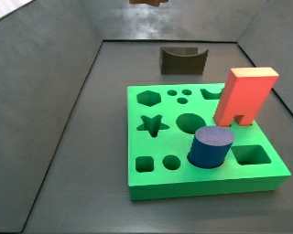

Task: Pick up the star object. Move up. Place the star object on the fixture. Regrasp the star object. Move to above the board. Insert the star object.
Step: Insert the star object.

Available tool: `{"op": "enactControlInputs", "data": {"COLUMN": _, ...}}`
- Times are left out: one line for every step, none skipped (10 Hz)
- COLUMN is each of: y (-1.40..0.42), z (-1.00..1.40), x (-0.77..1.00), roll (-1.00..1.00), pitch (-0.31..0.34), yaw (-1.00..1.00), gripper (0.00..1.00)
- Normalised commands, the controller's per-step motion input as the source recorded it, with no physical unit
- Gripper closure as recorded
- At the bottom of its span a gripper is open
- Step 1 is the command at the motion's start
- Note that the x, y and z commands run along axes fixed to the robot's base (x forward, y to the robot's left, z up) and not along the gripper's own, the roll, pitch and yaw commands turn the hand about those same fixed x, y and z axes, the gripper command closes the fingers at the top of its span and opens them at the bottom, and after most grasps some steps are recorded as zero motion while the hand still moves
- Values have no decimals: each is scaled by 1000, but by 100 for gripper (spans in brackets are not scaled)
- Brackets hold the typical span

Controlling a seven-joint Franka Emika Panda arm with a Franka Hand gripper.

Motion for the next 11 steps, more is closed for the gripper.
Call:
{"op": "enactControlInputs", "data": {"y": 0, "z": -66, "x": 0, "roll": 0, "pitch": 0, "yaw": 0, "gripper": 100}}
{"op": "enactControlInputs", "data": {"y": -9, "z": -146, "x": 77, "roll": 0, "pitch": 0, "yaw": -94, "gripper": 100}}
{"op": "enactControlInputs", "data": {"y": -63, "z": -143, "x": 57, "roll": -24, "pitch": -9, "yaw": -143, "gripper": 100}}
{"op": "enactControlInputs", "data": {"y": 0, "z": -31, "x": 89, "roll": -147, "pitch": -16, "yaw": -111, "gripper": 100}}
{"op": "enactControlInputs", "data": {"y": 0, "z": -49, "x": 9, "roll": -114, "pitch": -20, "yaw": -123, "gripper": 100}}
{"op": "enactControlInputs", "data": {"y": 0, "z": -91, "x": 29, "roll": -86, "pitch": -1, "yaw": -106, "gripper": 100}}
{"op": "enactControlInputs", "data": {"y": 0, "z": -240, "x": 23, "roll": -46, "pitch": 0, "yaw": -54, "gripper": 100}}
{"op": "enactControlInputs", "data": {"y": 0, "z": -446, "x": 66, "roll": -24, "pitch": 0, "yaw": -43, "gripper": 100}}
{"op": "enactControlInputs", "data": {"y": -3, "z": -529, "x": 23, "roll": -20, "pitch": 0, "yaw": -49, "gripper": 100}}
{"op": "enactControlInputs", "data": {"y": 0, "z": -494, "x": 0, "roll": -40, "pitch": -4, "yaw": -49, "gripper": 100}}
{"op": "enactControlInputs", "data": {"y": 0, "z": -480, "x": 0, "roll": -63, "pitch": -31, "yaw": -63, "gripper": 100}}
